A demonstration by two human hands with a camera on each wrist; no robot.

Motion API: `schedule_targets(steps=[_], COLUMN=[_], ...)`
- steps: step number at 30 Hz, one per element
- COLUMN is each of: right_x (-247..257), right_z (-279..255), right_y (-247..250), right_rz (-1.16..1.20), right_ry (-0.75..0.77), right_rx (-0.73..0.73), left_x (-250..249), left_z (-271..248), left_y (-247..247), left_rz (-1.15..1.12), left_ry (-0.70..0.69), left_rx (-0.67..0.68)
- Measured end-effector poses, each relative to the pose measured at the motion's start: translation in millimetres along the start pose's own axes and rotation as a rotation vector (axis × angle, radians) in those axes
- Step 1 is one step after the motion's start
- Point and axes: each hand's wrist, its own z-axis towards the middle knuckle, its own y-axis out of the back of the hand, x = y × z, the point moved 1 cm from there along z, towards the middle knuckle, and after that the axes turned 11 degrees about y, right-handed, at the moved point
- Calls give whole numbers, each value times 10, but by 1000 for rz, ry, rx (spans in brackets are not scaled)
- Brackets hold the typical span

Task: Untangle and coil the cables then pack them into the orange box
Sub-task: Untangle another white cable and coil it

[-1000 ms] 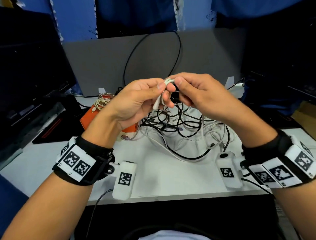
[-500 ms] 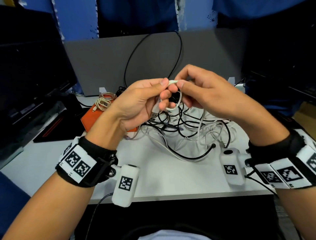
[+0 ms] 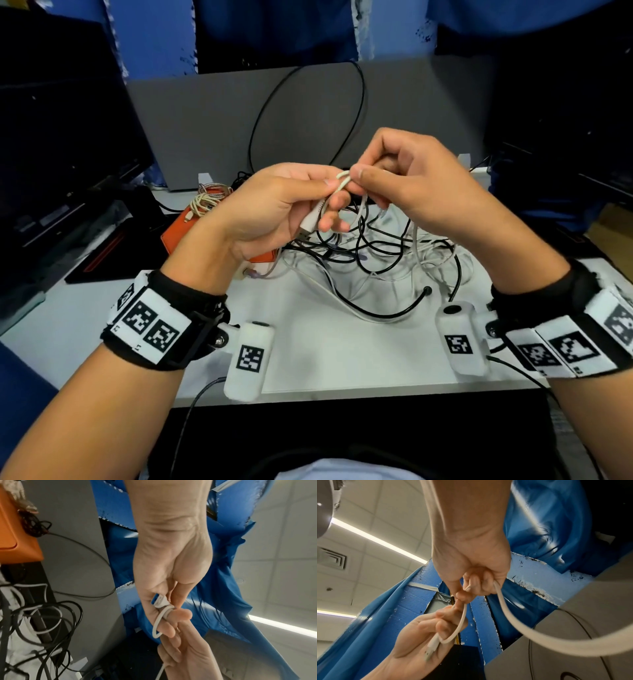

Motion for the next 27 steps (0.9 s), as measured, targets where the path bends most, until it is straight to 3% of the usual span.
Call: schedule_targets(steps=[3,8,11,14,17,19,22,25,27], right_x=[38,78,100,132,117,59,-16,22,65], right_z=[-4,17,38,31,34,41,4,-47,-68], right_y=[38,17,52,123,67,-34,-158,-178,-190], right_rz=[-49,24,-59,-49,-6,-138,-334,-434,-477], right_ry=[46,116,167,162,126,77,-12,26,57], right_rx=[32,-62,-89,-136,-132,-27,249,411,496], left_x=[-10,6,-7,-72,-148,-179,-171,-79,-15], left_z=[-31,-39,-51,-110,-121,-100,-38,66,119], left_y=[-20,-120,-103,-88,-107,-75,2,38,34], left_rz=[40,-130,-57,19,-114,-331,-573,-489,-207], left_ry=[9,-89,-127,-145,-237,-308,-375,-356,-339], left_rx=[45,73,70,119,57,-8,-93,-328,-510])
